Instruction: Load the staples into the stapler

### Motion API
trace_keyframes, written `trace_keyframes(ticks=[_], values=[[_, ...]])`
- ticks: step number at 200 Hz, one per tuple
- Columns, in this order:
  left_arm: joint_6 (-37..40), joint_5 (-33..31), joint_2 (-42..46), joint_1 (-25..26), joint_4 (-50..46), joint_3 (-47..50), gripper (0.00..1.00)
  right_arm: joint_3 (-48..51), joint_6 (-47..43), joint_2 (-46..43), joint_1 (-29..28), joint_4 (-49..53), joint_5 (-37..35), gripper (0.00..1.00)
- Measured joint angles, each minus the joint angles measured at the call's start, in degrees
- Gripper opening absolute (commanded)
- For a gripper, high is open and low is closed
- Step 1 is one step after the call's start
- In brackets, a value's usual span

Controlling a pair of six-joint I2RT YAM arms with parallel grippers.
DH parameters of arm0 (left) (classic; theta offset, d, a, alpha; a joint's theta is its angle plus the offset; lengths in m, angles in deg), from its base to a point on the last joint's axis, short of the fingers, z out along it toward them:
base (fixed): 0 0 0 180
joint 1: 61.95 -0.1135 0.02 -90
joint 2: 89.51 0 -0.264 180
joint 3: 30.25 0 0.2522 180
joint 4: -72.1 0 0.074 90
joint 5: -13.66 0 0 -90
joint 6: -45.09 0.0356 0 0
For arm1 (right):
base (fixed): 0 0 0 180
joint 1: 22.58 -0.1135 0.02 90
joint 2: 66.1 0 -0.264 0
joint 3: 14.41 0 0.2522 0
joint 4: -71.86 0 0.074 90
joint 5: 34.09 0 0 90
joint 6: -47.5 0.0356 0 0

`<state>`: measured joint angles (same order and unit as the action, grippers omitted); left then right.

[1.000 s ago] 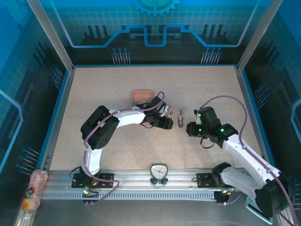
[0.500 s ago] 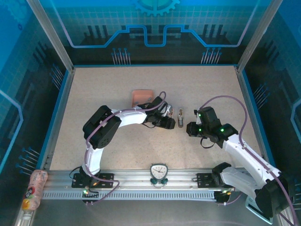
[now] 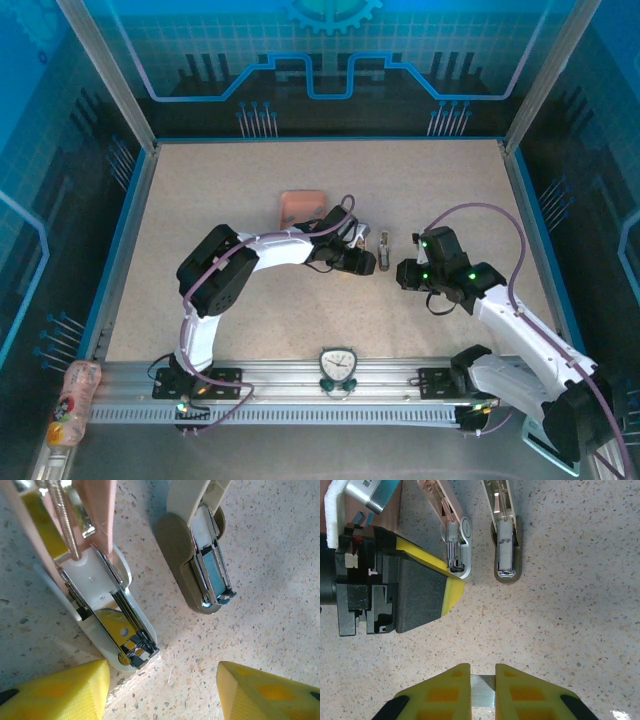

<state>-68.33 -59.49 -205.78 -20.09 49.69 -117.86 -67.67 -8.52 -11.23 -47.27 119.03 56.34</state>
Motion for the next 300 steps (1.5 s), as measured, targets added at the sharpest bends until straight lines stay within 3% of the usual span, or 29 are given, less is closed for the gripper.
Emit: trace_keyframes(ticks=[47, 78, 118, 178, 220, 300], values=[[-0.09, -0.09, 1.49, -0.2, -1.81, 0.07, 0.66, -1.66, -1.09, 2.16, -0.02, 0.5, -0.04, 0.15], [1.16, -0.63, 8.55, -1.9, -4.26, 1.2, 0.73, -5.18, -3.67, 5.77, -0.09, 1.33, -0.46, 0.15], [2.56, -0.92, 20.41, -8.74, -4.39, 5.11, 0.79, -10.75, -7.93, 13.2, -2.8, 0.0, -0.68, 0.15], [4.37, -2.12, 30.53, -20.09, -3.43, 12.59, 0.91, -16.17, -12.63, 25.35, -6.47, -9.68, -4.02, 0.15], [4.68, -2.19, 31.17, -24.83, -3.58, 15.3, 0.97, -17.09, -13.31, 32.96, -9.33, -14.78, -8.96, 0.15], [6.86, -0.74, 29.29, -29.99, -3.91, 15.15, 0.98, -13.84, -9.7, 36.02, -12.72, -22.53, -17.94, 0.14]])
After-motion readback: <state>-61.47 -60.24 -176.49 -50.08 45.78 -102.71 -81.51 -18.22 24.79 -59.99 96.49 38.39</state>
